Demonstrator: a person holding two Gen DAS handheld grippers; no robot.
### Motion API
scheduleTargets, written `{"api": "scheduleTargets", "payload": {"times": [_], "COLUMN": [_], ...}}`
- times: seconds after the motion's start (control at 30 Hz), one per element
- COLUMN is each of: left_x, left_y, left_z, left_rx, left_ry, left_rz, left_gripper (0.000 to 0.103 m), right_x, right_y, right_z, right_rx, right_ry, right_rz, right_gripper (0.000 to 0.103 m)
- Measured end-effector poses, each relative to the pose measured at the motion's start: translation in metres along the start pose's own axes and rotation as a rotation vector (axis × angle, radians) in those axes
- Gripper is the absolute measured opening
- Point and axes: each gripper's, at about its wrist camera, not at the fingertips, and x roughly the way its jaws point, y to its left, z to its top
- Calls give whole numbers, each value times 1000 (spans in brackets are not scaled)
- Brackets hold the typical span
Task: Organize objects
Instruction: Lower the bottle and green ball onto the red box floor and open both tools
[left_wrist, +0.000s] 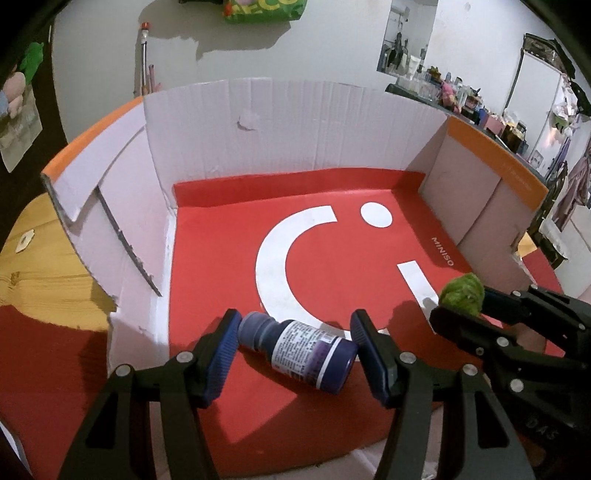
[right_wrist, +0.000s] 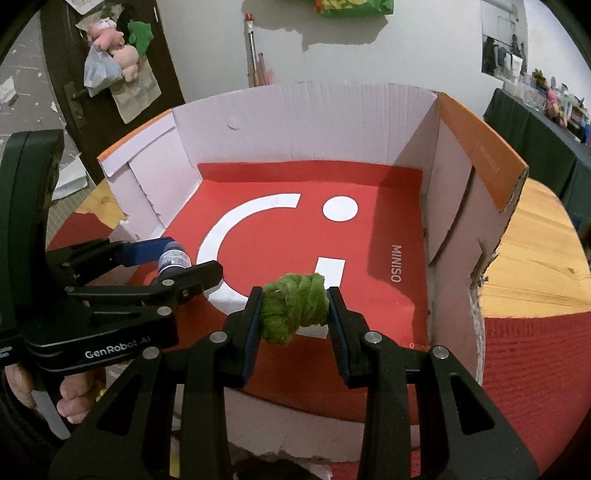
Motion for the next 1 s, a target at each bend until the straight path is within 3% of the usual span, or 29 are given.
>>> {"api": "scheduleTargets", "payload": {"times": [0.43,1.0], "left_x": [4,-1], "left_y": [0,2], "left_z": [-1,-1], "left_rx": [8,-1], "left_ry": [36,17], "left_rz": [1,-20], "left_gripper": [63,65], "right_x": [11,7], "right_y": [-1,0], "right_z": [-4,-3], "right_rx": [-3,7], "right_ry": [59,41], "right_rz": [-21,2], "right_gripper": [32,35]}}
